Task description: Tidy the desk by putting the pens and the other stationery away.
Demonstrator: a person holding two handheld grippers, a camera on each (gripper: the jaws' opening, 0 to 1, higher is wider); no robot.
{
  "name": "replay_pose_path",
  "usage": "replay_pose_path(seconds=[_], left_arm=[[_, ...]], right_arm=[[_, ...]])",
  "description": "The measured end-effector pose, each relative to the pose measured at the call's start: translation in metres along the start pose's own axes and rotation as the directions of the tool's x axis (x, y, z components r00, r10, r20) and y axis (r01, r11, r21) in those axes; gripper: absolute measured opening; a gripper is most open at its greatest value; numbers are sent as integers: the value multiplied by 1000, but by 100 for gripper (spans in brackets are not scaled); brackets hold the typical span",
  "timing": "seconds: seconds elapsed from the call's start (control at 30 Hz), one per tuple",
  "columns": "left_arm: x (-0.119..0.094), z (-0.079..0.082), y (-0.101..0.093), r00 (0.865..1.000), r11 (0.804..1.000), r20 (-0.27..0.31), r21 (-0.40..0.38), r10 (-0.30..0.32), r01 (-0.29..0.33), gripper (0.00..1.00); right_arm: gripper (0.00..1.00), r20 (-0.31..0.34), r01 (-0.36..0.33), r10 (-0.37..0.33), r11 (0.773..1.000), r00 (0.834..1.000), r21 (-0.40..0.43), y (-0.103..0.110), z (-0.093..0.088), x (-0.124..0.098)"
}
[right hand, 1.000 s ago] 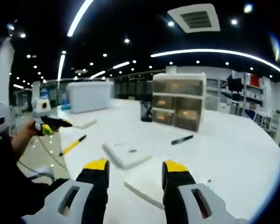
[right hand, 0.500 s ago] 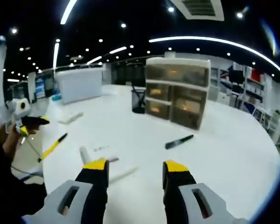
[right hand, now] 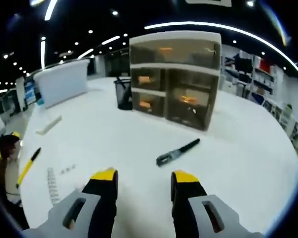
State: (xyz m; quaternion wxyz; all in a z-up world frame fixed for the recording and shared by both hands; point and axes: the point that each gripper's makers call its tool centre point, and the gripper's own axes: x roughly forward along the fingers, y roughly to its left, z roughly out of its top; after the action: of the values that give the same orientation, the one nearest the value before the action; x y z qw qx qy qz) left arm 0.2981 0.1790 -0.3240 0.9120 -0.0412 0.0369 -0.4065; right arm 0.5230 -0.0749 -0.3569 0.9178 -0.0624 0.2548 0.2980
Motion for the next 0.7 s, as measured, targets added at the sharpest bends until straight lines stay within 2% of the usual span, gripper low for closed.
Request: replay_pose_path(seconds=[0.43, 0.57, 0.7], left_arm=[[-2, -2, -4, 1000, 1000, 15, -16, -5, 5, 57], [-1, -7, -4, 1000, 1000, 6, -18, -8, 8, 58], [0, -8, -5, 1000, 1000, 2, -23, -14, 14, 57]], right_arm=[[40, -52, 70, -66, 995, 996, 73, -33, 0, 33], [39, -58, 77, -71, 993, 996, 94, -34, -1, 38], [36, -71, 96, -90, 993, 993, 72, -37, 4, 46]])
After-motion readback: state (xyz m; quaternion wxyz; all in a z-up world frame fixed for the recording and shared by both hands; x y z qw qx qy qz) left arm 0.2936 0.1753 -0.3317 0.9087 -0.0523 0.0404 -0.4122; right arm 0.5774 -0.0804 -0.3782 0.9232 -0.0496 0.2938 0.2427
